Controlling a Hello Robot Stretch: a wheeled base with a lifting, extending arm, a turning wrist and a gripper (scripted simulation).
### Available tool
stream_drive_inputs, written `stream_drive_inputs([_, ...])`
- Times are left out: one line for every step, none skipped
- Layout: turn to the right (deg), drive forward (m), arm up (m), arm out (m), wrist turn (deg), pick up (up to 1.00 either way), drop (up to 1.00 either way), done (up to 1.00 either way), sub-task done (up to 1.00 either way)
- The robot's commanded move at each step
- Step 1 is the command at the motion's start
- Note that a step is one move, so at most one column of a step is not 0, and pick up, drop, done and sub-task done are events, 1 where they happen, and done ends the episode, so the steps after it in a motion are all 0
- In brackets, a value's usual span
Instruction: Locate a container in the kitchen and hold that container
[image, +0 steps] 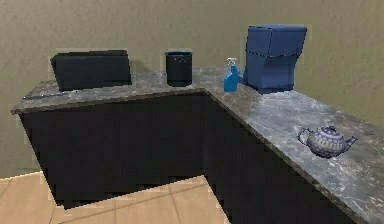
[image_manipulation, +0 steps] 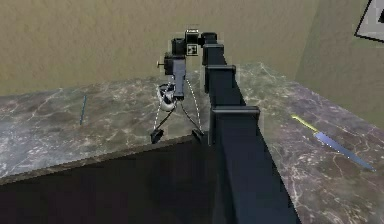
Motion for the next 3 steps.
stream_drive_inputs([0.0,0.00,0.00,0.00,45.0,0.00,0.00,0.00,0.00])
stream_drive_inputs([0.0,0.00,0.00,0.00,45.0,0.00,0.00,0.00,0.00])
stream_drive_inputs([0.0,0.00,0.00,0.00,45.0,0.00,0.00,0.00,0.00])
